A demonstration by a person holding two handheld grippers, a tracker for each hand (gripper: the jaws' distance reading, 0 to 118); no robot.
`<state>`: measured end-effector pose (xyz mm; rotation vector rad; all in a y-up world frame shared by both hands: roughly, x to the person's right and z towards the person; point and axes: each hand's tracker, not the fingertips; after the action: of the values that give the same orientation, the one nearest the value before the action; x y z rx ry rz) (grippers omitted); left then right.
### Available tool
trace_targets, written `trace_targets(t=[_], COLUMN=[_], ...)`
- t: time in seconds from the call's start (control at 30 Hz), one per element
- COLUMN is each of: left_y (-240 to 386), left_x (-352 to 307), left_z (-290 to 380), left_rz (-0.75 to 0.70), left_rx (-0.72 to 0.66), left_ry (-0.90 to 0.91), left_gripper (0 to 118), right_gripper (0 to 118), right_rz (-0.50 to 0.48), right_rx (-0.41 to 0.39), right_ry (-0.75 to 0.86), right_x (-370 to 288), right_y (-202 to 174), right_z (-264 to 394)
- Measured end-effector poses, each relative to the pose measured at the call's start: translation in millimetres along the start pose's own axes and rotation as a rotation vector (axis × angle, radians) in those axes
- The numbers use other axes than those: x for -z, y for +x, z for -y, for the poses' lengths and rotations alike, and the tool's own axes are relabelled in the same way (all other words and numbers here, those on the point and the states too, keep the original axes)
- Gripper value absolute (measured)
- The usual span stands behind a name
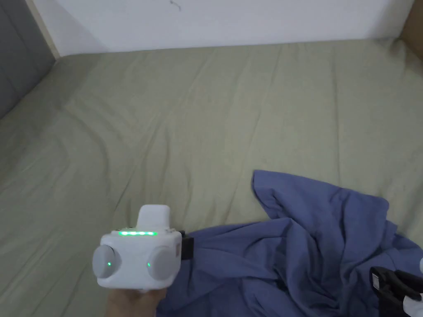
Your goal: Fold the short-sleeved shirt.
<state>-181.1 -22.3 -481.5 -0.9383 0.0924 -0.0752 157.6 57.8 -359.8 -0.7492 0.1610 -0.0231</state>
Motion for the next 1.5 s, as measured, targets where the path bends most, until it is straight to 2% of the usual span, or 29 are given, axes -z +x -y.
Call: trace_targets(t=[0.07,0.1,0.13,0.17,0.23,0.43,0.47,0.5,0.53,0.57,0.6,0.67,0.8,0.87,0.9,0.93,0.97,1.03,1.13,1.17,1.2,1.3,1.5], left_y=[19.7,25.4,26.4,25.5,17.6,-24.2,-28.2,-31.5,-33.5,-33.9,-35.8,-38.3,-42.4,-42.4,-42.5,-42.0,-42.6,-40.3,-37.7,-38.2,-39.3,-45.9,-76.1], left_x=[-8.1,-8.7,-8.7,-9.5,-12.8,-36.0,-41.9,-46.5,-49.8,-55.2,-58.0,-61.2,-62.6,-62.8,-62.0,-61.3,-60.0,-59.7,-66.0,-69.7,-74.4,-90.8,-135.9], left_z=[3.4,4.5,4.8,0.8,-2.6,-15.8,-16.6,-16.8,-16.7,-16.6,-16.2,-14.9,-12.0,-13.1,-12.9,-12.8,-13.4,-13.5,-15.9,-17.3,-19.3,-31.9,-76.4], left_rz=[-0.045,-0.092,-0.121,-0.012,-0.006,0.131,0.162,0.175,0.178,0.187,0.195,0.202,0.213,0.213,0.211,0.207,0.202,0.195,0.184,0.185,0.189,0.179,0.117], left_rx=[0.123,0.149,0.176,0.117,0.052,-0.118,-0.135,-0.145,-0.149,-0.156,-0.163,-0.17,-0.174,-0.185,-0.187,-0.188,-0.189,-0.181,-0.172,-0.171,-0.162,-0.128,-0.079], left_ry=[0.025,0.02,0.018,-0.005,-0.006,0.009,0.014,0.015,0.019,0.024,0.025,0.023,0.007,-0.002,-0.003,-0.006,-0.01,-0.009,-0.003,-0.004,0.002,0.032,0.182], left_gripper=[7,1,1,1,1,1,1,1,1,1,1,1,1,1,1,1,1,1,1,1,1,1,1], right_gripper=[0,0,0,0,0,2,22,50,83,104,104,94,94,93,86,69,43,1,1,1,1,1,1], right_rz=[-0.012,-0.022,-0.035,-0.047,-0.061,-0.125,-0.085,-0.074,-0.082,-0.071,-0.054,-0.024,-0.042,-0.072,-0.069,-0.058,-0.066,-0.033,0.004,0.003,0.004,-0.056,-0.074], right_rx=[0.016,0.028,0.038,0.039,0.034,-0.073,-0.112,-0.164,-0.21,-0.249,-0.284,-0.3,-0.403,-0.295,-0.266,-0.288,-0.309,-0.409,-0.475,-0.457,-0.424,-0.257,-0.078], right_ry=[-0.009,-0.006,-0.004,-0.003,0.001,-0.049,-0.101,-0.124,-0.157,-0.195,-0.231,-0.318,-0.42,-0.41,-0.423,-0.418,-0.405,-0.369,-0.374,-0.373,-0.377,-0.348,-0.136], right_x=[1.5,1.4,1.6,2.5,7.4,68.0,86.4,105.9,124.6,148.3,169.7,202.5,254.2,253.2,247.0,238.7,232.2,222.4,220.4,218.7,215.5,193.2,95.7], right_y=[3.6,6.2,9.5,13.8,23.7,61.1,65.6,68.7,71.8,73.7,74.4,74.9,74.0,81.1,81.2,77.5,73.3,62.1,48.5,47.9,51.6,69.8,118.3], right_z=[-1.4,-2.5,-4.7,-8.8,-21.4,-96.1,-111.1,-123.1,-131.8,-138.8,-145.9,-153.0,-143.2,-143.1,-146.6,-148.0,-147.0,-138.3,-128.6,-130.3,-135.4,-157.2,-223.4])
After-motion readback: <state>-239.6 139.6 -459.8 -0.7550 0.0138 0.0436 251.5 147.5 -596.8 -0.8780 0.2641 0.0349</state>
